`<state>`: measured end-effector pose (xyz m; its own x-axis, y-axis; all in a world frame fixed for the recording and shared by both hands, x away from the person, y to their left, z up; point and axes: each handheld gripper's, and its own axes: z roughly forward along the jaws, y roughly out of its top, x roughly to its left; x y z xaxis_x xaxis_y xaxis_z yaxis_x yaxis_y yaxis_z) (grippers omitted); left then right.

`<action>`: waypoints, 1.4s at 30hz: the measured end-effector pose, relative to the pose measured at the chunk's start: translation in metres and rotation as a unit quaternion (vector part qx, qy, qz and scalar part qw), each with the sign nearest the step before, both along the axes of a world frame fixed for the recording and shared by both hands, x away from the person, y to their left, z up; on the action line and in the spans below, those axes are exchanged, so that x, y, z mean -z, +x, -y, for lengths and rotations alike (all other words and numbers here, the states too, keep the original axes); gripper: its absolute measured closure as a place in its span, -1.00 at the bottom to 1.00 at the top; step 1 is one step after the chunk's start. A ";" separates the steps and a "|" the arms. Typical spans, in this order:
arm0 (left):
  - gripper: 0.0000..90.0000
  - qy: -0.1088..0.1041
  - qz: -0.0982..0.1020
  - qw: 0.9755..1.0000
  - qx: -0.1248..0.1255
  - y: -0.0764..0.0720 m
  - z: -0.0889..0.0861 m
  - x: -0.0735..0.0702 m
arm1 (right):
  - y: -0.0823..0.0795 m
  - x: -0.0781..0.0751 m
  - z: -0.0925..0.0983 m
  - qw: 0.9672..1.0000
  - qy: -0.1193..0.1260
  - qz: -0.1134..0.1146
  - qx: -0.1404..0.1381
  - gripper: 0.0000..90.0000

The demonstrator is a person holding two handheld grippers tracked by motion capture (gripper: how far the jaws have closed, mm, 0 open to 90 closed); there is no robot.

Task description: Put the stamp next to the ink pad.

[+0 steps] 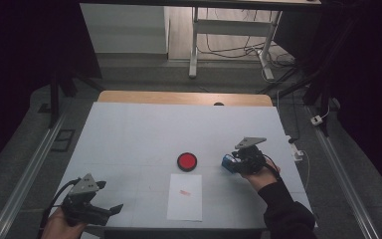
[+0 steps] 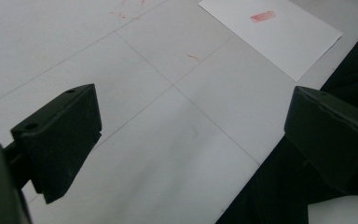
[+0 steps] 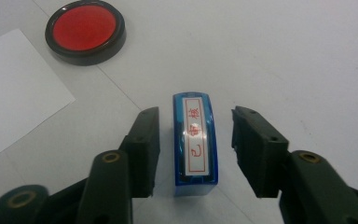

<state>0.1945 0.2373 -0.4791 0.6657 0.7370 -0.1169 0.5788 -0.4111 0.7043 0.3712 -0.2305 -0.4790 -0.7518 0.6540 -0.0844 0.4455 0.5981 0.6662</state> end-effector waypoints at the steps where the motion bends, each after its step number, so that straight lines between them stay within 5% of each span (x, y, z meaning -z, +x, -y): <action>1: -0.91 0.000 0.000 1.000 0.000 0.000 0.000 0.000 | -0.001 -0.001 0.000 1.000 -0.003 0.001 0.000 0.11; 14: -0.91 -0.002 0.001 1.000 0.000 0.000 -0.001 0.000 | -0.009 -0.008 -0.001 1.000 0.007 -0.001 0.022 -0.36; 42: -0.93 -0.006 0.001 1.000 -0.011 0.000 -0.002 0.000 | -0.054 -0.026 0.019 0.992 0.109 -0.007 0.056 -0.92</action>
